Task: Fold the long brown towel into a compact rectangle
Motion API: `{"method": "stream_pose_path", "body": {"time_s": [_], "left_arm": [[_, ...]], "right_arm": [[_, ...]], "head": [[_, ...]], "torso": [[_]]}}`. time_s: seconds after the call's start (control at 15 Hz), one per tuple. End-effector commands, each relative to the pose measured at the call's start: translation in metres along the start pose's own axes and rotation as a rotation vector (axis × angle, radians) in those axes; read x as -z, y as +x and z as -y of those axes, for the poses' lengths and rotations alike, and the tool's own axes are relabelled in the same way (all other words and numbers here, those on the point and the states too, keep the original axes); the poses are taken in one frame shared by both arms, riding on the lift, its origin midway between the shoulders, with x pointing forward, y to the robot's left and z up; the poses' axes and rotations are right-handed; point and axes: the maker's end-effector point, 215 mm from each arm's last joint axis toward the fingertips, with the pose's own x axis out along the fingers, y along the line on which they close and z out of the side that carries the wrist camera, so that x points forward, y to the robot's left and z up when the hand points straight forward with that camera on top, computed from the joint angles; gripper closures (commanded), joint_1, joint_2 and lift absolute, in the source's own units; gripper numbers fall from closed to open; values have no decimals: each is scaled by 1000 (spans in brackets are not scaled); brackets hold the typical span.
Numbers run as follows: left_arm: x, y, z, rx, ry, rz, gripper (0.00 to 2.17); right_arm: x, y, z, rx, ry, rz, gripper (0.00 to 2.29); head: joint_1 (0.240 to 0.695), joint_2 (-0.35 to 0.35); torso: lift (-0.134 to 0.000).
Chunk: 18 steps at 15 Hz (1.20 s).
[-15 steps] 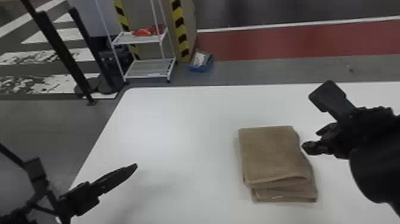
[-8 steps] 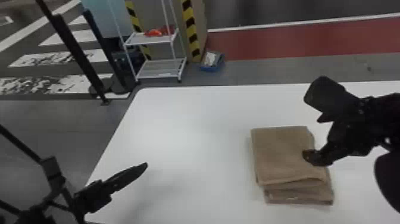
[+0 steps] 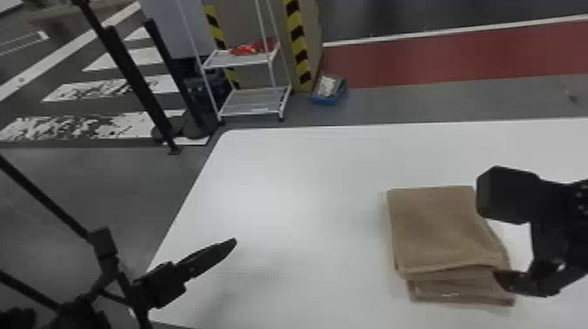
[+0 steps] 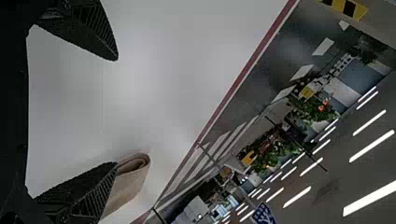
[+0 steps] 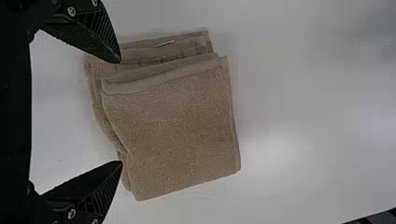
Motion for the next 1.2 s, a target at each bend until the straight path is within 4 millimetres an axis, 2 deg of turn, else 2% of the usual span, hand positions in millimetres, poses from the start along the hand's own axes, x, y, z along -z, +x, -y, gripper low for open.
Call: {"method": "stream_pose_path", "body": {"time_s": [0.0, 0.27, 0.4, 0.67, 1.13], "left_arm": [[2, 3, 2, 5, 0, -3, 83], [1, 3, 0, -2, 9, -2, 83], [1, 2, -1, -4, 10, 0, 83], [1, 2, -2, -6, 9, -2, 83], [2, 2, -4, -8, 7, -1, 83]], "right_arm": [[3, 12, -17, -30, -34, -28, 134], [7, 33, -33, -68, -86, -87, 151], [10, 43, -35, -67, -102, -114, 167], [4, 58, -50, -83, -149, -144, 178], [-5, 73, -51, -65, -193, -183, 211]], "head": [[695, 297], [695, 303], [695, 309], [695, 317], [695, 343]], "torso": [[-124], [-124], [-124], [-124], [-124]]}}
